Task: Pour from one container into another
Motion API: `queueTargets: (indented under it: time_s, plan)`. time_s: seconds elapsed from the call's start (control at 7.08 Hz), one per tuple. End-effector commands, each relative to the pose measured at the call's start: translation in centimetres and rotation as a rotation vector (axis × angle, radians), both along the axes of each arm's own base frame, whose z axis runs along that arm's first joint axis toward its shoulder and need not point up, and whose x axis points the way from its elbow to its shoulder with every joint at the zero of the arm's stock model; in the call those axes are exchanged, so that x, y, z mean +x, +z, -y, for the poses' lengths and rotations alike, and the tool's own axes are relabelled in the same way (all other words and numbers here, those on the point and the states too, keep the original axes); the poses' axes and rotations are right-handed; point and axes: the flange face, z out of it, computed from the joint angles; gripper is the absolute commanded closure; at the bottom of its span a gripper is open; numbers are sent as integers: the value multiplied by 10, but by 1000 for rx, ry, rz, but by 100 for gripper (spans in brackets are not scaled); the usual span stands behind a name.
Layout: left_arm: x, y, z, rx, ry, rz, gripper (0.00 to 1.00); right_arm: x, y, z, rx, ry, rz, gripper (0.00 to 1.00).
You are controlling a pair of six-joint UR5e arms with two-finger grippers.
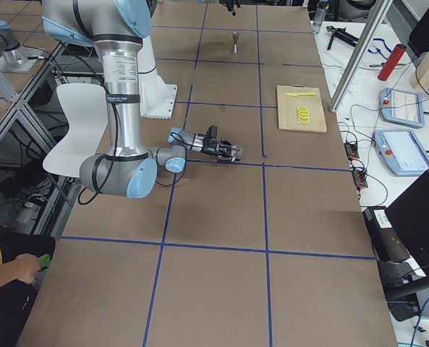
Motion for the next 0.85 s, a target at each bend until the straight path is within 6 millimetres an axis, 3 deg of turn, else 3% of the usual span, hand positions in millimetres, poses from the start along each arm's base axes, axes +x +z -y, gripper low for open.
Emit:
queueTargets:
  time_s: [0.0,0.14,0.71]
  plan:
    - [0,-1,0,0,-2,-1,0,10,34,-4,24,-16,50,0]
    - [0,-1,0,1,-1,0,0,13,22,-4,63,-40,31,0]
    - [0,-1,0,0,-2,-1,0,24,24,-12,88,-36,38,0]
